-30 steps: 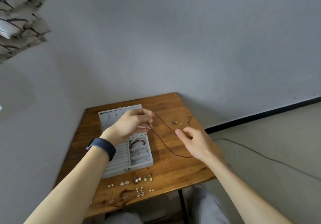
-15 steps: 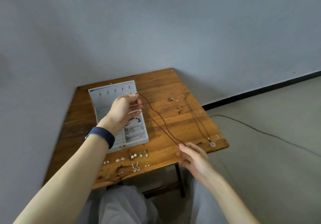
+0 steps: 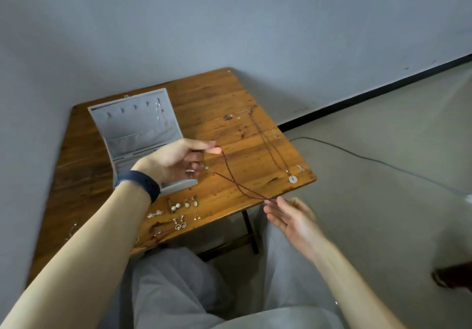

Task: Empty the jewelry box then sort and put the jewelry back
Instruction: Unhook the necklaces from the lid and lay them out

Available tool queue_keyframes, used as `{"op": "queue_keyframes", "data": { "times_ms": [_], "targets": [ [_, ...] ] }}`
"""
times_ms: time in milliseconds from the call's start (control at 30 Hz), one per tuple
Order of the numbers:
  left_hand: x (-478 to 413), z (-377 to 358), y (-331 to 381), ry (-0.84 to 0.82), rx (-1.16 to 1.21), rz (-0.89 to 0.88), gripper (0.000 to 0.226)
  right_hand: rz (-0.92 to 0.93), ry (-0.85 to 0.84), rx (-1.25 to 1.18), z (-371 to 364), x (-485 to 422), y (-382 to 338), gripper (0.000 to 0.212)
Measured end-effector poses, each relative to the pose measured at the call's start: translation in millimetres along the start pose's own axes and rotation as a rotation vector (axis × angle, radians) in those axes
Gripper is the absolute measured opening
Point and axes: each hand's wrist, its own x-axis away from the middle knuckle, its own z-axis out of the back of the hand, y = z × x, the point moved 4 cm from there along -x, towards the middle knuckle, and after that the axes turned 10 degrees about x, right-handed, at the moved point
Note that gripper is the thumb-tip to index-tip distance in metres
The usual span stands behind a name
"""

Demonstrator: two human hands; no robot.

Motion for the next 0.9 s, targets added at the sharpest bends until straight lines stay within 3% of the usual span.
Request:
{"op": "queue_keyframes", "data": {
  "times_ms": [100, 233, 333, 467, 567, 700, 900],
  "targets": [
    [-9, -6, 1, 0.036, 0.091, -0.111, 0.01, -0.023, 0.0, -0.068, 8, 1, 4, 0.005],
    [-20, -11, 6, 0.052, 0.37, -0.182, 0.018, -0.041, -0.003, -0.127, 12, 6, 3, 0.012],
    [-28, -16, 3, 0.027, 0.392, -0.153, 0.022, -0.033, 0.019, -0.122, 15, 7, 1, 0.014],
    [-36, -20, 0, 0.027, 0.263, -0.131, 0.02, 0.037, 0.056, 0.053, 22, 9, 3, 0.007],
    [-44, -16, 0, 0.053, 0.174, -0.136, 0.015, 0.089, 0.085, 0.275, 29, 13, 7, 0.018],
    [-54, -7, 5, 0.085, 0.029, -0.183, 0.016, 0.163, 0.107, 0.447, 33, 17, 8, 0.016],
    [-64, -3, 19, 0.285, -0.715, -0.409, 0.018, 0.213, 0.222, 0.57, 40, 21, 10, 0.01]
  ]
}}
